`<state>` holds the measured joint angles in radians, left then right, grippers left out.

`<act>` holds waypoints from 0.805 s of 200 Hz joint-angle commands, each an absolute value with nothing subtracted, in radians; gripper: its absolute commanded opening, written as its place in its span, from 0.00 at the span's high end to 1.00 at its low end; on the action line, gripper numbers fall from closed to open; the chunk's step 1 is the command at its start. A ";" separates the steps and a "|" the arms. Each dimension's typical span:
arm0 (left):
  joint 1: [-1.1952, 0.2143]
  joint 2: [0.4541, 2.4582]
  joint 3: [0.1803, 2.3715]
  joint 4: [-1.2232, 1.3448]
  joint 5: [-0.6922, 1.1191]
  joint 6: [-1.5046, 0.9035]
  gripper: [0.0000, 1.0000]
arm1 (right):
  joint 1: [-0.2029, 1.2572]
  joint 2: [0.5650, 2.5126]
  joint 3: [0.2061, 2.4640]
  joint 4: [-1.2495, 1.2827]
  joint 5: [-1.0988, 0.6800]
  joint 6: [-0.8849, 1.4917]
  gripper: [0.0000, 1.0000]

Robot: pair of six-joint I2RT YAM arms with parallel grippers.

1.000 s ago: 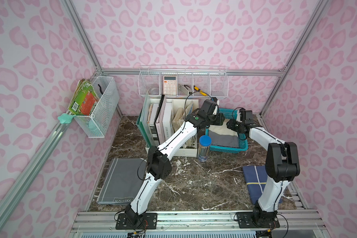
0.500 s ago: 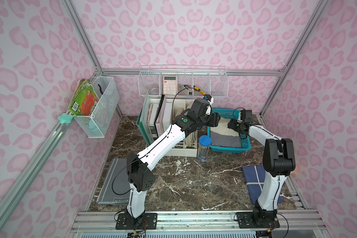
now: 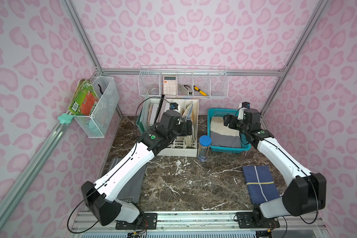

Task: Put the folded pillowcase in the basket
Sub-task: Move the pillowcase to the center of the board.

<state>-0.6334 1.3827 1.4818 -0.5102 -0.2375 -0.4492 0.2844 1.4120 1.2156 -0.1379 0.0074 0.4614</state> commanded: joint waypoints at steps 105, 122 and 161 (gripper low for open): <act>-0.426 0.893 1.068 -0.898 -0.537 -0.721 0.01 | 0.782 0.987 0.901 -0.111 0.335 0.356 0.02; -0.390 0.857 1.029 -0.940 -0.560 -0.752 0.01 | 0.847 0.982 0.885 -0.119 0.384 0.356 0.02; -0.231 0.832 0.937 -0.981 -0.479 -0.811 0.01 | 0.951 0.976 0.887 -0.135 0.476 0.362 0.02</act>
<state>-0.3096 0.8371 0.9787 -0.9329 -0.5198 -0.7540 0.9142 0.9821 0.8776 -0.1299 0.3794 0.3649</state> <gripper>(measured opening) 0.987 0.981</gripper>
